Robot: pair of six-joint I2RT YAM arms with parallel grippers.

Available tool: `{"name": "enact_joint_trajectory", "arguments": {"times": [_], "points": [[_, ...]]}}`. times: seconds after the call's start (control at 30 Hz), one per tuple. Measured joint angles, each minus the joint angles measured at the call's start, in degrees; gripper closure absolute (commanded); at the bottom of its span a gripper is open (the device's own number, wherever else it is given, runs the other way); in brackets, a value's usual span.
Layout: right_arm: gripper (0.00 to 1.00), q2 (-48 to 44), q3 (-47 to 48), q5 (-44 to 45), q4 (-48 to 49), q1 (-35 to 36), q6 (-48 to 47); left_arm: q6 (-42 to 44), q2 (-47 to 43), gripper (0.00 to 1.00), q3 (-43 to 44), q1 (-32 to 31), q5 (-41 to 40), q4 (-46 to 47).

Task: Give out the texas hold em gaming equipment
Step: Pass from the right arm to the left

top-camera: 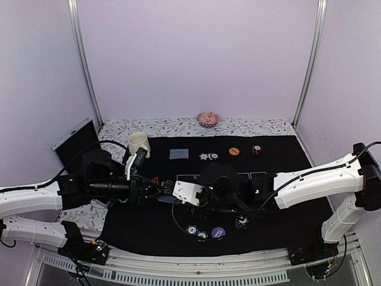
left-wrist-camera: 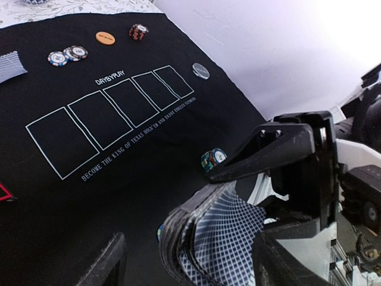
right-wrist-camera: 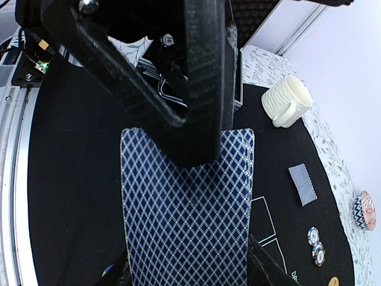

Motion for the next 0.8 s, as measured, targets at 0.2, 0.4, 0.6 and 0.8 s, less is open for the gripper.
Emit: {"name": "enact_joint_trajectory", "arguments": {"times": [0.2, 0.4, 0.6, 0.8], "points": [[0.51, 2.2, 2.3, 0.0, 1.8, 0.3, -2.2, -0.3, -3.1, 0.27, -2.2, 0.2, -2.2, 0.9], [0.51, 3.2, 2.6, 0.5, 2.1, 0.5, -3.3, -0.1, -1.5, 0.31, -4.2, 0.3, -1.0, 1.9], [0.51, 4.2, 2.6, 1.4, 2.2, 1.3, -4.4, 0.0, 1.8, 0.62, -4.4, 0.4, 1.4, 4.6], [0.5, 4.4, 2.6, 1.7, 1.9, 1.9, -5.8, -0.5, 2.0, 1.0, -6.2, 1.0, 5.8, 8.4]]}}
